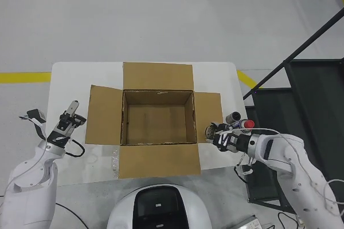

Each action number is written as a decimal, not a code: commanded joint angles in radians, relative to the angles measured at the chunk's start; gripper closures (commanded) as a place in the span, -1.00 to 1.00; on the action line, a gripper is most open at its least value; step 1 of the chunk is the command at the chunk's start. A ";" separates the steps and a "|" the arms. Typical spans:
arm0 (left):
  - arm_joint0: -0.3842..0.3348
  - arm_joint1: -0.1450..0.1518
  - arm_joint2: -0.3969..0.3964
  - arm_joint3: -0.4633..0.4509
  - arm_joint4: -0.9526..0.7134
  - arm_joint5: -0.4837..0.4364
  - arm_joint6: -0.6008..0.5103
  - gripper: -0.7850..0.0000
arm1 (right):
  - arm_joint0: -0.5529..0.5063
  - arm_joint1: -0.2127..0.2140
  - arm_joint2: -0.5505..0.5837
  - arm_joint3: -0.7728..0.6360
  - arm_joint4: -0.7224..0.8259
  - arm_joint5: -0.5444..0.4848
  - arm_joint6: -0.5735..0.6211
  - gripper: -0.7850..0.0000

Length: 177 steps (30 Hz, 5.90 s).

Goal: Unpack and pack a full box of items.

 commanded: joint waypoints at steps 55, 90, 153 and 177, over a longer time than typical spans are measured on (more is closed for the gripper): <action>0.000 0.000 0.000 0.000 0.000 0.000 0.000 -1.00 | 1.039 -0.384 -1.048 1.155 0.077 0.271 0.095 -1.00; 0.000 0.000 0.000 0.000 0.000 0.000 0.000 -1.00 | 0.157 -0.059 -0.009 0.054 0.294 0.033 -0.050 -1.00; 0.000 0.000 0.000 0.000 0.000 0.000 0.000 -1.00 | -0.038 -0.092 0.111 0.822 -0.194 0.236 -1.164 -1.00; 0.000 0.000 0.000 0.000 0.000 0.000 0.000 -1.00 | 0.167 -0.114 -0.029 1.120 -0.202 0.203 -1.181 -1.00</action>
